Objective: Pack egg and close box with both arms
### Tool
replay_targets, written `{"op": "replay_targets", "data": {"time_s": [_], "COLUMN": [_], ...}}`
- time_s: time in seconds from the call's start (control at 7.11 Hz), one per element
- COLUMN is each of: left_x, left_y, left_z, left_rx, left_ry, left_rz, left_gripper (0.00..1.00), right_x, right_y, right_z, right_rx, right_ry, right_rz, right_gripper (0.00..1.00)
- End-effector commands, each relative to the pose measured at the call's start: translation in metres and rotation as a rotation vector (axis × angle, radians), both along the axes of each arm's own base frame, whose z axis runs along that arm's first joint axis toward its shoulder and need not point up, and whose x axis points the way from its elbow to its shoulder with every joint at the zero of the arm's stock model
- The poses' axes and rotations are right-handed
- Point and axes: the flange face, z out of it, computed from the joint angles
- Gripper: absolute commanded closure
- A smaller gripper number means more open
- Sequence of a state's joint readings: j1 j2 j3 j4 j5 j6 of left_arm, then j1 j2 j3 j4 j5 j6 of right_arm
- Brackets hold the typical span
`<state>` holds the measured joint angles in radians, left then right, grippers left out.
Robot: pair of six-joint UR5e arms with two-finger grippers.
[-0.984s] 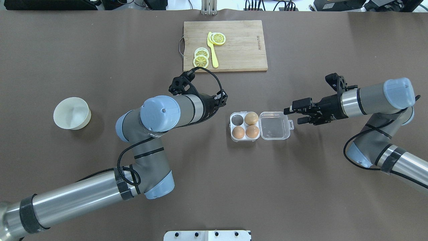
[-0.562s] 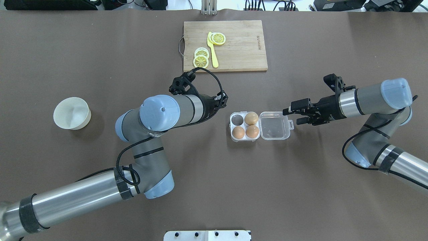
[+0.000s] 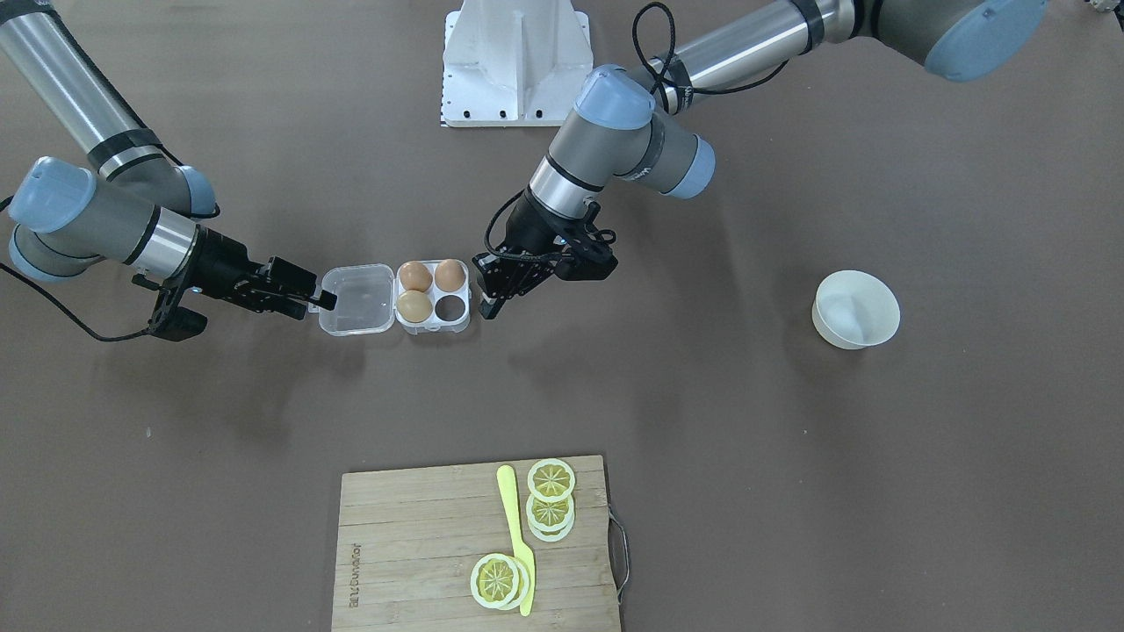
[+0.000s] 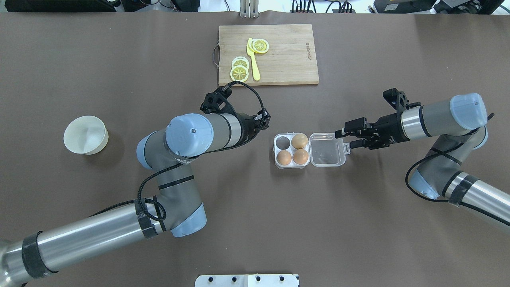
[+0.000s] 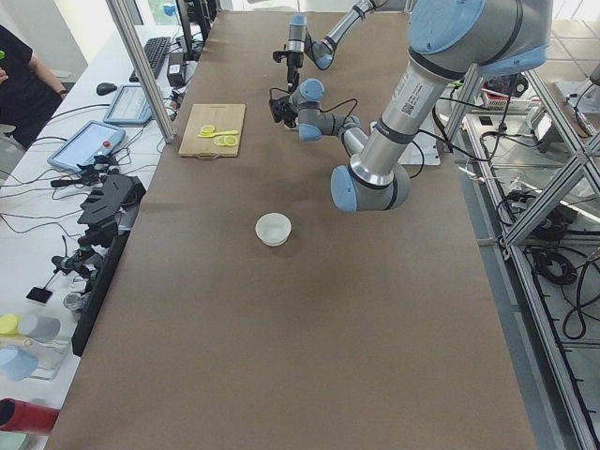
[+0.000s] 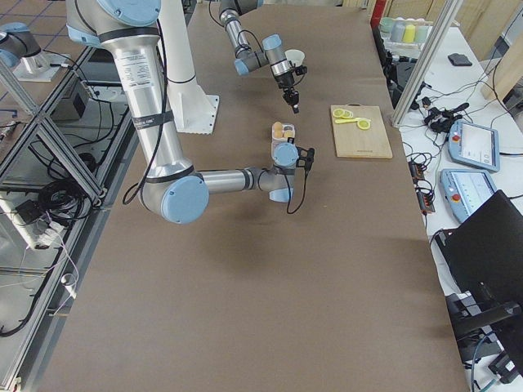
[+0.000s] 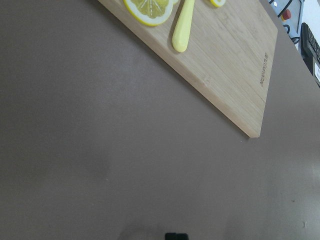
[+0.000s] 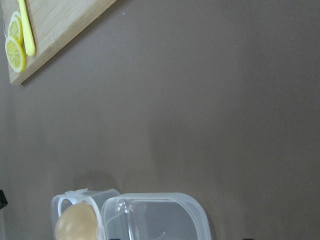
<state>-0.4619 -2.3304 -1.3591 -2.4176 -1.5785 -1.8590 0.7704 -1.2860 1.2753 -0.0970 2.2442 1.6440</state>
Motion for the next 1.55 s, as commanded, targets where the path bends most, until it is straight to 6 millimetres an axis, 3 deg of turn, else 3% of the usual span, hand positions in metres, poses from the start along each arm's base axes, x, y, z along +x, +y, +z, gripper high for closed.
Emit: {"op": "replay_targets", "data": {"time_s": [0.0, 0.28, 1.41], "left_x": [0.0001, 0.0001, 0.0001], "left_y": [0.0001, 0.0001, 0.0001], "left_z": [0.0002, 0.0013, 0.0013], "left_rx": [-0.002, -0.002, -0.001], "left_ry": [0.0, -0.001, -0.002], "left_rz": [0.0, 0.0, 0.0], "left_gripper": [1.0, 1.0, 1.0], "right_x": [-0.0021, -0.0021, 0.0034], "right_y": [0.001, 0.0016, 0.0046], "right_z": [-0.001, -0.001, -0.0004], "right_rx": [-0.001, 0.002, -0.001], "right_ry": [-0.002, -0.002, -0.006], "right_rz": [-0.005, -0.011, -0.031], "right_gripper": [0.26, 0.32, 0.34]}}
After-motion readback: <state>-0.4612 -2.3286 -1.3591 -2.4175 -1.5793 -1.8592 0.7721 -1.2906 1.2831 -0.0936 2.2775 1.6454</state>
